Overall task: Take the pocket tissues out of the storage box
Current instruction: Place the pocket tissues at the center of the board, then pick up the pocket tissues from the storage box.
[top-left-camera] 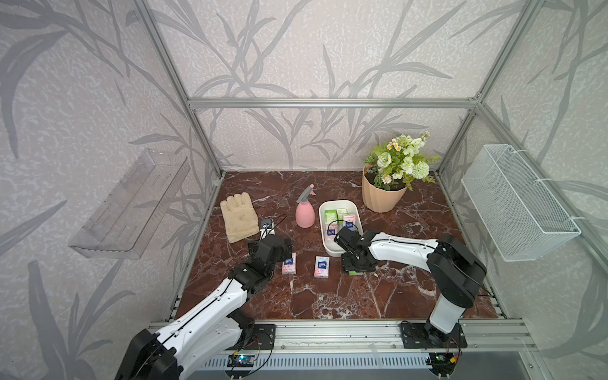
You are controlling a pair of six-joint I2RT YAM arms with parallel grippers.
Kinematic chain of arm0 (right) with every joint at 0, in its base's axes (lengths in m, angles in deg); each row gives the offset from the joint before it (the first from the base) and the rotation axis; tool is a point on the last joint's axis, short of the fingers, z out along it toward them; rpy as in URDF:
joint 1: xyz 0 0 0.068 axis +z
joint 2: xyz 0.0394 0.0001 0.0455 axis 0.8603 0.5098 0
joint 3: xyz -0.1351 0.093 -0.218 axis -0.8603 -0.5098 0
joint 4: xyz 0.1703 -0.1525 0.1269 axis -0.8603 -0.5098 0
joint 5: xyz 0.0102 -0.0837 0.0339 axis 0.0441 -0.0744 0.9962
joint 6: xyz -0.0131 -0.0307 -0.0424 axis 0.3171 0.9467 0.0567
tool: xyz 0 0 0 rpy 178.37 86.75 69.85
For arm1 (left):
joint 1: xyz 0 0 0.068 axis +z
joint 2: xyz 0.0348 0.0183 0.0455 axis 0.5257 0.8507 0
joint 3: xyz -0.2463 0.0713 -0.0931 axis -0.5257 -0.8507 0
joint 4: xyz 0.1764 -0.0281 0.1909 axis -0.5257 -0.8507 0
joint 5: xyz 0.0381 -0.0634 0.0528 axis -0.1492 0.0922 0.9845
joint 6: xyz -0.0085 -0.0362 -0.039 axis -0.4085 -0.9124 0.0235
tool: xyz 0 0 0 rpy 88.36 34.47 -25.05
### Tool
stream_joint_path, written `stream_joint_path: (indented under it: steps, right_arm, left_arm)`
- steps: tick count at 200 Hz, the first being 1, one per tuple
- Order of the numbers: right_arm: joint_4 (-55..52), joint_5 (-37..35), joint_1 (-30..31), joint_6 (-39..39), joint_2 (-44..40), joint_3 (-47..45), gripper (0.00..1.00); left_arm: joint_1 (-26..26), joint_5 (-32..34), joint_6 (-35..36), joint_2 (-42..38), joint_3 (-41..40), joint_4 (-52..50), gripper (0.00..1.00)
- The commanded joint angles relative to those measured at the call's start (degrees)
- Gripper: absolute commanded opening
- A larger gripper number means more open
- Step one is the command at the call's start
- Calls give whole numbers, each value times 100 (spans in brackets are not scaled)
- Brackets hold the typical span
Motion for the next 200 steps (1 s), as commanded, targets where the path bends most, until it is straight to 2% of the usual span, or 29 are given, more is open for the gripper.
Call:
stream_joint_path:
  steps: [1,61,102,155,168,200]
  right_arm:
    - [-507,-185,-30,81,-519,175,79]
    - [-1308,-498,-35,263,-1165,877,81]
    - [-652,-708,-134,207,-1188,1268,81]
    - [-72,-570,-412,344,-451,1888,80]
    - [9,-506,-440,575,-298,2030,80]
    - [174,-243,-534,679,449,2376,79]
  left_arm:
    - [15,96,-30,-70,209,-19,100]
    - [22,134,-130,-36,303,-10,100]
    - [17,58,-164,-74,313,34,100]
    - [15,69,-244,-289,246,-96,100]
    - [20,84,-282,-359,214,-145,100]
    - [15,120,-364,-578,117,-279,100]
